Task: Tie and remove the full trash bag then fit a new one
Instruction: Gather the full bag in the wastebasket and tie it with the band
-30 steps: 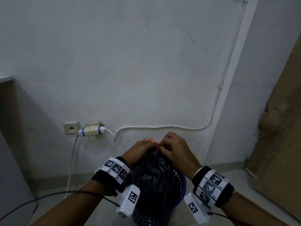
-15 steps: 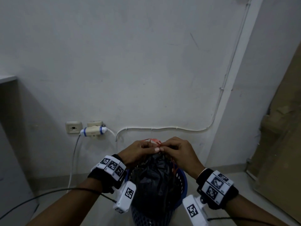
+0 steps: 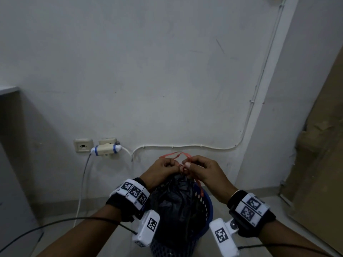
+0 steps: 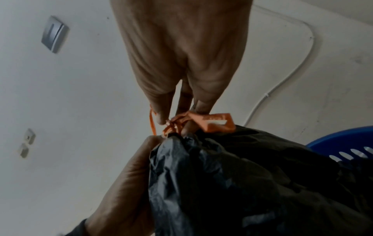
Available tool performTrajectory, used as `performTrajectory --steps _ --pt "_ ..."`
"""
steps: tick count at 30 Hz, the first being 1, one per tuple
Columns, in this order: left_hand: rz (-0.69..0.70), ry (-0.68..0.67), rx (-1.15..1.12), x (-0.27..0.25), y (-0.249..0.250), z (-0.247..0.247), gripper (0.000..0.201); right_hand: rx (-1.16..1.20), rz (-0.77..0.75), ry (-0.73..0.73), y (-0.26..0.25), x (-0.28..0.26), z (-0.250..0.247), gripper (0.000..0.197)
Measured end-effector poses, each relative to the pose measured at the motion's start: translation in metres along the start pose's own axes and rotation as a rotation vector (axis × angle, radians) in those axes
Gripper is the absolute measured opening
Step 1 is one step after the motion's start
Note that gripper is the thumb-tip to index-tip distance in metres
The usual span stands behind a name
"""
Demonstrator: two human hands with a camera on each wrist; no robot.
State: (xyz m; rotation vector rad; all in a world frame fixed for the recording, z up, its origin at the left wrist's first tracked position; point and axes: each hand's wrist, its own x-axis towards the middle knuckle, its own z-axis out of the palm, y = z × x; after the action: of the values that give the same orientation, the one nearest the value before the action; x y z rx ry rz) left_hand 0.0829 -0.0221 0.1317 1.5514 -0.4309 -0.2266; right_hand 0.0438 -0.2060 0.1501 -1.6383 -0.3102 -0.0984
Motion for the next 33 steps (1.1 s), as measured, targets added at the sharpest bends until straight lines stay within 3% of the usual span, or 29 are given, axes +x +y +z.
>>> performTrajectory --steps 8,12,14,17,20,24,27,30,33 --pt "0.014 -0.024 -0.020 0.001 0.001 0.003 0.006 -0.149 0.018 -0.016 -0.001 0.010 -0.009 0.017" --pt "-0.044 -0.059 -0.106 -0.002 0.003 0.004 0.007 -0.170 0.076 -0.088 -0.005 0.013 -0.013 0.014" --pt "-0.089 -0.052 -0.175 -0.001 0.001 0.003 0.009 -0.045 0.143 -0.108 -0.007 0.013 -0.014 0.014" --pt "-0.153 -0.047 -0.272 0.000 -0.002 0.003 0.004 0.338 0.267 -0.082 -0.007 0.014 -0.015 0.014" --pt "-0.154 -0.087 -0.214 -0.001 -0.004 0.006 0.004 0.544 0.343 -0.041 -0.003 0.015 -0.016 0.018" --pt "-0.070 -0.113 -0.069 0.000 -0.002 0.007 0.020 0.596 0.361 0.014 0.003 0.016 -0.015 0.024" --pt "-0.031 -0.087 -0.010 0.000 0.004 0.008 0.017 0.627 0.346 0.029 0.007 0.018 -0.014 0.030" --pt "-0.083 -0.060 -0.118 0.000 0.004 0.010 0.007 0.652 0.351 0.000 0.007 0.019 -0.015 0.023" --pt "-0.227 -0.138 -0.367 0.000 0.003 0.009 0.022 0.564 0.342 -0.096 0.006 0.018 -0.016 0.019"
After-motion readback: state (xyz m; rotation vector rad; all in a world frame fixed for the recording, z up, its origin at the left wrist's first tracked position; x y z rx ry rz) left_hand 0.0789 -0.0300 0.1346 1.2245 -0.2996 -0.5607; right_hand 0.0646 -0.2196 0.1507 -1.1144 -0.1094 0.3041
